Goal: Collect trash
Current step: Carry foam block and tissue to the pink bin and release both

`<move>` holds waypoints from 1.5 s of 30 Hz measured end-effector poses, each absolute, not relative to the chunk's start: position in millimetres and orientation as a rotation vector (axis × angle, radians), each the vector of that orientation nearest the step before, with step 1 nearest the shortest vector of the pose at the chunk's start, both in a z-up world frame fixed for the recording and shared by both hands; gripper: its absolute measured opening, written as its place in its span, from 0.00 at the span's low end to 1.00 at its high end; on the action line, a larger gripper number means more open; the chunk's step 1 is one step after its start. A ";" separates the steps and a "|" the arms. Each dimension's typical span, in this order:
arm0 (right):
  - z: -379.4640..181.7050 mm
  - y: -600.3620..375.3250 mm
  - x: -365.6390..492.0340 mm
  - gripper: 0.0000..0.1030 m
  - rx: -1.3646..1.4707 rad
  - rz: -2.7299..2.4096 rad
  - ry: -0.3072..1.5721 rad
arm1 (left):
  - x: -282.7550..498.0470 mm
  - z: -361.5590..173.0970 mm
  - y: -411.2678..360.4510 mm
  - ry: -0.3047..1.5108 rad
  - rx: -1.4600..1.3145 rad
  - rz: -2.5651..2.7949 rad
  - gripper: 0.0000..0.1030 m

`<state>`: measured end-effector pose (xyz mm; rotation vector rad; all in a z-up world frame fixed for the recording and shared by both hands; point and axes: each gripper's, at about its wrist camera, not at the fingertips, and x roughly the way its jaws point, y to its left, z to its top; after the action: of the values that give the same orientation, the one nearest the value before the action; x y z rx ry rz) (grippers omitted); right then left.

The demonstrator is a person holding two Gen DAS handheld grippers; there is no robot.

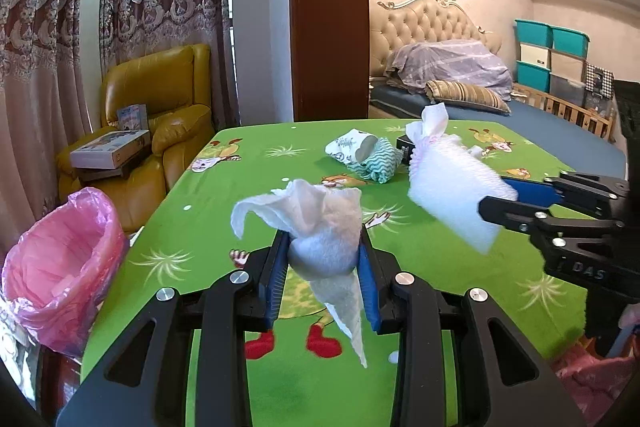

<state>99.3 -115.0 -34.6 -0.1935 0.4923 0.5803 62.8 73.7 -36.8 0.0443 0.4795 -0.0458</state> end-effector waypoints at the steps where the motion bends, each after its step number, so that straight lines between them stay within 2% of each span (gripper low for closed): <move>1: -34.6 -110.5 100.2 0.30 -0.198 0.591 0.494 | 60.5 -36.7 78.0 0.479 0.048 -0.039 0.31; 19: -21.9 7.0 105.5 0.30 -0.298 0.827 0.457 | 22.9 -31.5 163.2 0.452 0.018 0.117 0.31; 31: -5.7 108.2 111.4 0.30 -0.336 1.013 0.432 | 4.7 -22.6 254.8 0.449 -0.047 0.258 0.31; 45: 0.1 209.2 130.5 0.30 -0.363 1.146 0.426 | 20.4 -26.2 350.4 0.489 -0.082 0.350 0.31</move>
<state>130.5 209.2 0.1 -0.3631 0.4260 1.1461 20.4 350.4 -26.2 -0.0822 0.4894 0.3496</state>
